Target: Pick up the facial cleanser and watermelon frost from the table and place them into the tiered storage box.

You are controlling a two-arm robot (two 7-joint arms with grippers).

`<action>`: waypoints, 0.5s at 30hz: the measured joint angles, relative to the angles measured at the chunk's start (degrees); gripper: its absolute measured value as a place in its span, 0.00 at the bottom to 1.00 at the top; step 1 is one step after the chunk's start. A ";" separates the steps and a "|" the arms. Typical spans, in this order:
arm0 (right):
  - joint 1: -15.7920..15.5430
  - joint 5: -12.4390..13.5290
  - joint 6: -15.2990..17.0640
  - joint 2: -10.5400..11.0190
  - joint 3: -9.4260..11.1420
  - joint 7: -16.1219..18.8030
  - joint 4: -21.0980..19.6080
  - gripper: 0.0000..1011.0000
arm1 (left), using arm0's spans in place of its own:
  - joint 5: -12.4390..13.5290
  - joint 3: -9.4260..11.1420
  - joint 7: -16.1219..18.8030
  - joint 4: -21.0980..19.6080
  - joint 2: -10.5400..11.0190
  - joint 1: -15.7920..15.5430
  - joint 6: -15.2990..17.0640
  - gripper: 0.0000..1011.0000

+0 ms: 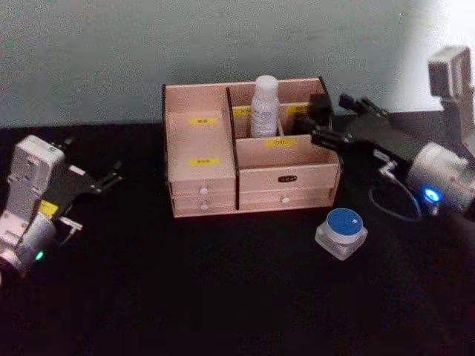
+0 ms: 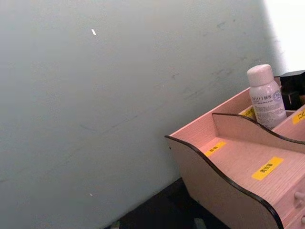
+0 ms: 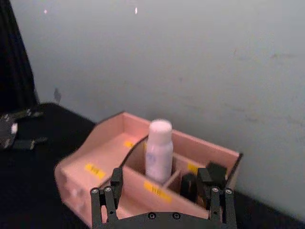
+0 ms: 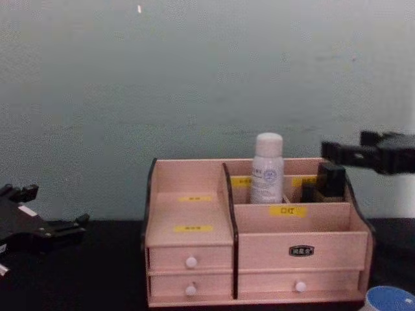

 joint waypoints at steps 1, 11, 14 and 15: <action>-0.61 0.10 0.00 0.50 0.10 0.08 -0.51 0.99 | 0.00 0.00 0.00 0.00 0.00 0.00 0.00 0.99; -9.33 1.40 0.18 6.61 1.10 0.45 -6.06 0.99 | 0.00 0.00 0.00 0.00 0.00 0.00 0.00 0.99; -11.28 1.84 0.94 7.59 1.13 0.07 -6.67 0.99 | 0.00 0.00 0.00 0.00 0.00 0.00 0.00 0.99; -11.57 1.90 1.10 7.73 1.12 -0.03 -6.72 0.99 | 0.00 0.00 0.00 0.00 0.00 0.00 0.00 0.99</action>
